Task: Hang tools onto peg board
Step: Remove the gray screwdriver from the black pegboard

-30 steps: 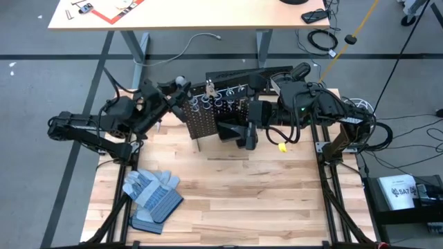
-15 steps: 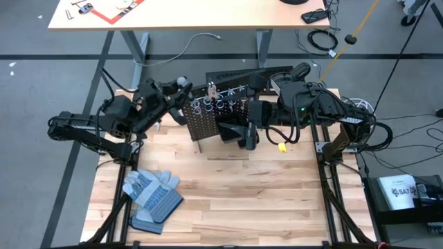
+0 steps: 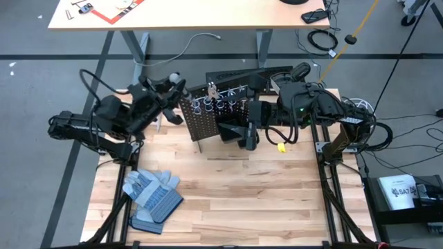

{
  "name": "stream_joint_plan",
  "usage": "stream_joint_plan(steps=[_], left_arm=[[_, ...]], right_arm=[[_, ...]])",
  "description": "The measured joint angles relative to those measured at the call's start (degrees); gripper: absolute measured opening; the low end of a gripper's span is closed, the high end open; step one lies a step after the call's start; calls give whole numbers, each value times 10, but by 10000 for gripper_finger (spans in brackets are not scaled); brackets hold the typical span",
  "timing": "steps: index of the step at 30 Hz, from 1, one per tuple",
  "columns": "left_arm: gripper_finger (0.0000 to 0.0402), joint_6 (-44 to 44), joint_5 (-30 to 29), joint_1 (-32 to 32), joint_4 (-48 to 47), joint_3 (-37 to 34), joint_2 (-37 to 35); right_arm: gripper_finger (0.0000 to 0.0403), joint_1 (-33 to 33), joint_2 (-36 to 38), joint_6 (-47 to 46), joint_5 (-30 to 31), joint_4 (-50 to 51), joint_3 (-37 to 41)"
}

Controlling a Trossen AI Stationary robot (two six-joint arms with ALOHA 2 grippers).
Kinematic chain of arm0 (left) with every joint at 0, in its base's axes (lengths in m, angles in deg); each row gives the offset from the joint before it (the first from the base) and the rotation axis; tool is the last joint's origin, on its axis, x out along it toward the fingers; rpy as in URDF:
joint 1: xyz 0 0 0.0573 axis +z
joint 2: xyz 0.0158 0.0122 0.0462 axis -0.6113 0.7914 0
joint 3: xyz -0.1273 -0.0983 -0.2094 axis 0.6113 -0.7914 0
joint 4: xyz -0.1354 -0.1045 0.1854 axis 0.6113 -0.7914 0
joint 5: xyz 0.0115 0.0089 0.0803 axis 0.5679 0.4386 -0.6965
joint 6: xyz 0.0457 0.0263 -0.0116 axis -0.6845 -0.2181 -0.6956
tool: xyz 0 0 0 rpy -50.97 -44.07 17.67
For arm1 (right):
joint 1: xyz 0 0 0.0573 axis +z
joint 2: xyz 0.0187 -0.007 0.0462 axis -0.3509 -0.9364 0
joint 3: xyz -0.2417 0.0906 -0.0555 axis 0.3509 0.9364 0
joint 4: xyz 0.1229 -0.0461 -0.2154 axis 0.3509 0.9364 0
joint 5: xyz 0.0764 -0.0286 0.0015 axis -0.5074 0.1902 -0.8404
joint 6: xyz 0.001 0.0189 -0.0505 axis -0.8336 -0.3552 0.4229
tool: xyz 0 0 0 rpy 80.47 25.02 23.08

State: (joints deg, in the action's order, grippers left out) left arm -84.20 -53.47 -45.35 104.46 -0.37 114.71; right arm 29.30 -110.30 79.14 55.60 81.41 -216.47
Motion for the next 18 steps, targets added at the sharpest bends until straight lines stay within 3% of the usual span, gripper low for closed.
stream_joint_plan(steps=[13, 18], left_arm=[[138, -104, 3, -44, 67, 9, -1], [138, -160, 3, -73, 69, 26, -5]], right_arm=[[297, 3, 0, -5, 0, 6, 0], [297, 12, 0, 10, 34, 7, 0]])
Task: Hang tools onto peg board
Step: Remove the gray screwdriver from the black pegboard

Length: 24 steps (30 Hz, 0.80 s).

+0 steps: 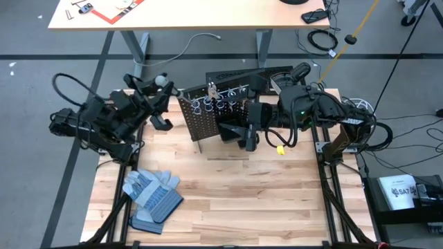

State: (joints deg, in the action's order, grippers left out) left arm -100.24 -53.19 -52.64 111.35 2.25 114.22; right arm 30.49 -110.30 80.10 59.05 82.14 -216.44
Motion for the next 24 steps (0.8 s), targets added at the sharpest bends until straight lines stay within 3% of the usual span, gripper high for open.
stream_joint_plan(steps=[6, 13, 20, 24], left_arm=[[138, -47, -1, -39, -6, 7, -10], [138, -38, -7, -94, -92, 8, -14], [138, 33, -11, -157, -210, 8, -15], [138, 123, -50, -171, -320, 8, -14]], right_arm=[[297, 3, 0, 5, 8, 2, 0], [297, 9, 0, -1, 9, 18, 0], [297, 22, 1, 9, 47, 28, 0], [297, 22, 1, 15, 52, 27, 0]])
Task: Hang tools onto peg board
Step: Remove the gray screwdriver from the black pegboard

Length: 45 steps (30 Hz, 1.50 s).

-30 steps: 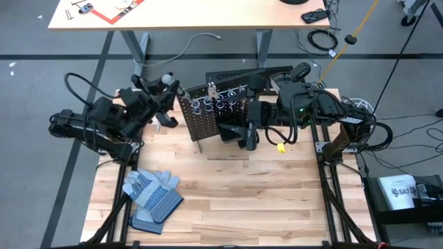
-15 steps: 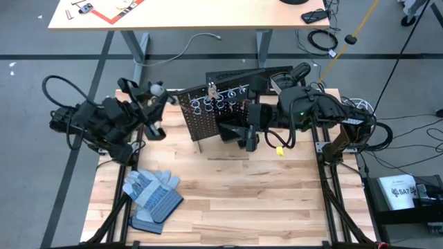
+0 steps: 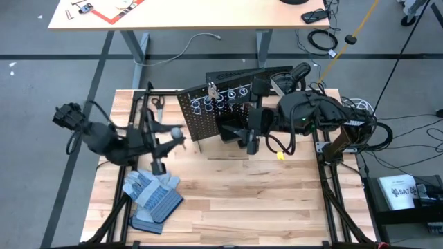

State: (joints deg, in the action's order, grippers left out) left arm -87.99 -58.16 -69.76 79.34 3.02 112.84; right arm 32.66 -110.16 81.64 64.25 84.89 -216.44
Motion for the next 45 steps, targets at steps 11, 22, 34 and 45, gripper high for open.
stream_joint_plan(steps=[11, 22, 34, 45], left_arm=[[138, 571, -28, 1, -184, -83, 34], [138, 998, 6, -5, -194, -264, 128], [138, 1181, 43, -11, -188, -322, 241], [138, 1233, 79, -9, -185, -322, 311]], right_arm=[[297, 0, 0, -1, 0, 0, 0], [297, 0, 0, 1, 0, 0, 0], [297, 0, 0, -12, -1, 3, 0], [297, 0, 0, -9, -1, 0, 0]])
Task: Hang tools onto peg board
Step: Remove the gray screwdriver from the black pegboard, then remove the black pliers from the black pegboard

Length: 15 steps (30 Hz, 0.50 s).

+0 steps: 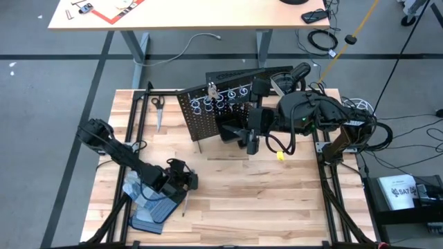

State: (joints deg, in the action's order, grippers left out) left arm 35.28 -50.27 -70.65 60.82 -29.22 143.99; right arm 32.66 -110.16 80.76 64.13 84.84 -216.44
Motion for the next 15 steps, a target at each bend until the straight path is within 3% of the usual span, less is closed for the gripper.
stream_joint_plan(steps=[2, 9, 15], left_arm=[[140, -1, 0, 0, -1, 0, 1], [213, -4, -2, 0, -4, 0, 1], [222, -13, -36, -1, -5, 3, -19]], right_arm=[[297, 0, 0, -4, 0, 0, 0], [297, 0, 0, -6, 0, 0, 0], [297, 0, 0, -5, 0, 0, 0]])
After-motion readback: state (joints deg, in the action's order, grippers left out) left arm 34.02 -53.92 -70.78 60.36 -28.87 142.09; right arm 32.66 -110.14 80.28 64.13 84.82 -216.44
